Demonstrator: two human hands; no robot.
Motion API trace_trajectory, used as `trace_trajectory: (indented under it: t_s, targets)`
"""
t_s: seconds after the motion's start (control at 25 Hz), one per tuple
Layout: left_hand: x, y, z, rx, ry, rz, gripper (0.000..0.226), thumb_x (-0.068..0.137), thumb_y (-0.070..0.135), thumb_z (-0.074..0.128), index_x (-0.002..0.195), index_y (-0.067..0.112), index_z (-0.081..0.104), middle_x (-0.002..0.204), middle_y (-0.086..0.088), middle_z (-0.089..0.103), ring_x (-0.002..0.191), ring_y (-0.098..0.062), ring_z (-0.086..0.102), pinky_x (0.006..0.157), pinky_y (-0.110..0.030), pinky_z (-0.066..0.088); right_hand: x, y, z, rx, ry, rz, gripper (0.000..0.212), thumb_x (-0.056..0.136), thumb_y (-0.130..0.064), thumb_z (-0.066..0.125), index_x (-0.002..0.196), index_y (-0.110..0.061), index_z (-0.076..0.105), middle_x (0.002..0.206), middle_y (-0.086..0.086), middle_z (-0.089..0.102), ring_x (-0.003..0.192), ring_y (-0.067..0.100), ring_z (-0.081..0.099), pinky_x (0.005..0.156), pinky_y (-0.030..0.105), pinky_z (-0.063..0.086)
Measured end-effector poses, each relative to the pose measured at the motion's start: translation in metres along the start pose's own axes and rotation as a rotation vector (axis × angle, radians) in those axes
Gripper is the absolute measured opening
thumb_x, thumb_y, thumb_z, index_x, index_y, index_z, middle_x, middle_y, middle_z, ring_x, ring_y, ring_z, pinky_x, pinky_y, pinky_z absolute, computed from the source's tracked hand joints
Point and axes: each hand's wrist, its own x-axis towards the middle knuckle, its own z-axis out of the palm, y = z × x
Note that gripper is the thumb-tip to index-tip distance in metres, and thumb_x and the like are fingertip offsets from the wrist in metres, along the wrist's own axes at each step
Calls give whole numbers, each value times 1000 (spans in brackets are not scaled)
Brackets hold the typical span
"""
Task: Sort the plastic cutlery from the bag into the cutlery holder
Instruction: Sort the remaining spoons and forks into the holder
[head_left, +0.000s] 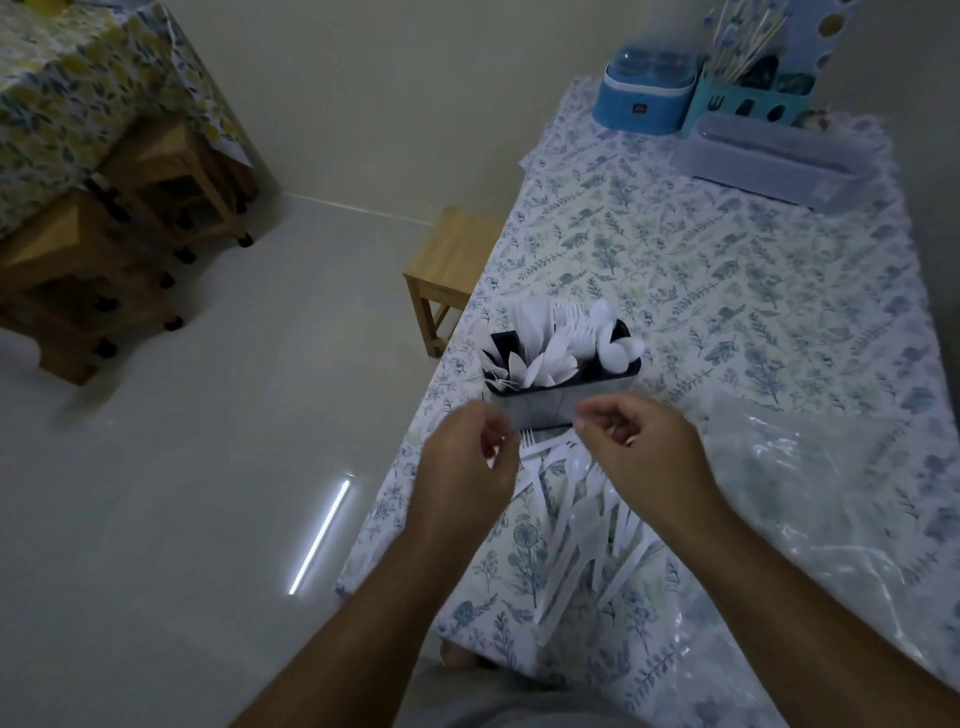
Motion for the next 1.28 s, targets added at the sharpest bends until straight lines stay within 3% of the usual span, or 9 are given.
trace_trajectory:
  t_s: [0.24,0.36,0.48,0.64,0.8,0.96,1.08,1.2,1.28]
  targets:
    - [6,-44,69,95,-170,-277,31,98,22,61,127,13,62,112,-8,58,98,-25,61,84,-35,53,-35,60,6,130,-195,336,15,91,-18,73,92,-33,77,88,-4,74,79,5,69,69,18,51]
    - [17,-51,79,125,-199,-304,15,99,17,59,109,9,66,106,-9,54,79,-19,55,64,-22,45,-46,72,-7,190,-242,428,14,93,-18,71,97,-29,78,92,-6,74,73,-2,67,67,14,47]
    - [12,-45,71,97,-214,-350,9,97,14,62,94,7,66,89,-4,60,61,-7,50,44,-8,41,-50,81,-17,234,-240,508,13,93,-19,70,100,-27,78,97,2,75,75,8,64,64,20,45]
    - [-29,-31,56,-155,-84,-469,10,94,19,68,85,15,66,77,5,66,67,-10,62,53,-10,43,-42,81,-12,316,-247,578,10,95,-23,68,100,-26,76,103,7,76,81,15,65,68,29,53]
    - [-69,-9,66,-396,-194,-640,12,94,20,68,85,13,70,76,-2,71,62,-8,62,53,-19,50,-30,78,15,453,-303,638,25,95,-39,67,111,-21,70,111,7,73,96,20,70,81,36,59]
    - [-83,-2,81,-420,-296,-618,14,93,24,70,86,11,70,75,-3,70,63,-9,61,58,-23,50,-22,82,27,456,-204,628,46,88,-48,69,101,-3,70,94,10,70,85,26,65,77,41,54]
    - [-85,1,82,-356,-272,-605,24,92,38,67,87,15,68,76,6,68,63,-3,61,57,-19,46,-21,87,23,507,-131,629,32,98,-33,64,94,-2,69,88,9,74,83,26,67,85,47,57]
    - [-66,-4,84,-142,-215,-518,23,93,40,63,86,18,66,77,7,66,71,-6,62,61,-21,45,-27,88,13,690,-159,662,21,104,-23,56,102,-4,64,73,9,62,63,22,59,65,41,58]
    - [-47,-7,91,-27,-232,-479,32,92,44,64,75,17,66,66,4,65,62,-9,62,58,-23,48,-32,92,8,626,-200,672,19,106,-23,50,114,-11,63,67,5,53,55,17,47,50,31,43]
